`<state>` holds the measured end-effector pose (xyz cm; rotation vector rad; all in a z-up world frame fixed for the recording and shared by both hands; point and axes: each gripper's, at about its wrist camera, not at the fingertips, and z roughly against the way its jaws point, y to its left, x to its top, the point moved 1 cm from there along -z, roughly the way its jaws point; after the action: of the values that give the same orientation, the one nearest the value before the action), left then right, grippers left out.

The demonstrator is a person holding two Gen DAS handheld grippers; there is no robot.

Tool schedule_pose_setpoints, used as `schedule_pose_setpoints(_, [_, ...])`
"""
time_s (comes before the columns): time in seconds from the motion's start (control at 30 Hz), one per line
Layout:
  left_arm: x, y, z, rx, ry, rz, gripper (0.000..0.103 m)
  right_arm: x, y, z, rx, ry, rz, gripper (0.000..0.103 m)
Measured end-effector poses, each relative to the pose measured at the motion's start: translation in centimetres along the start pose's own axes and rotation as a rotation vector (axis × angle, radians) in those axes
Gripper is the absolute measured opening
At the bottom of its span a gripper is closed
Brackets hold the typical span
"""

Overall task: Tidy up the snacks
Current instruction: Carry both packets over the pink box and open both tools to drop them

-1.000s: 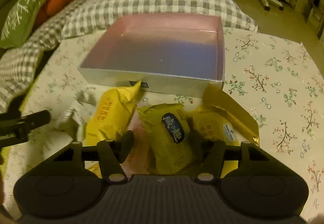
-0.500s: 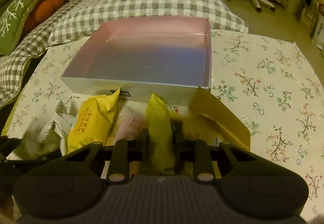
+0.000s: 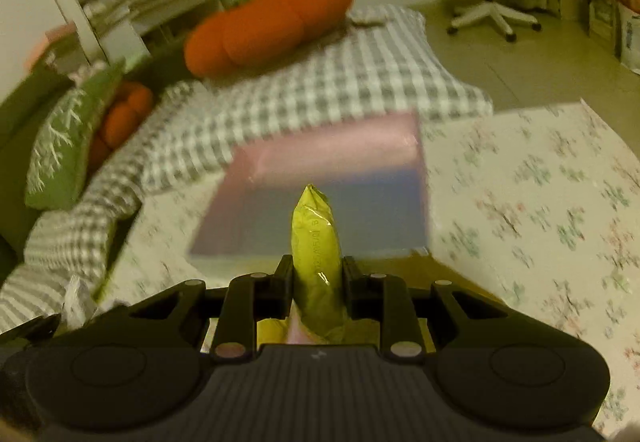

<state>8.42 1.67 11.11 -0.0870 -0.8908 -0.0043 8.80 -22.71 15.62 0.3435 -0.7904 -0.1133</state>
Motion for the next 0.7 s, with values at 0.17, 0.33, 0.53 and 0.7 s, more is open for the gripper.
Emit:
schedule_pose_setpoints(0.17, [3.7,-1.7,-4.1,-0.081,-0.054,0.024,0.054,2.6,-2.9,-2.4,0.021,-0.023,-0.143,0.022])
schedule_pose_setpoints(0.33, [3.9,-3.3,-9.3,-0.147,-0.007,0.086,0.054,2.9,-4.4,-5.2,0.010,-0.029,-0.200,0.022])
schedule_pose_setpoints(0.53, [2.7,-3.8,-12.5,-0.117,0.018,0.064,0.056,2.0,-4.9,-7.8,-0.040,0.007,-0.201,0.022])
schedule_pose_setpoints(0.7, [3.2,-2.6,-11.4,-0.103,-0.013,0.078,0.072,2.2,-5.1,-7.0,-0.052,0.025,-0.209,0.042])
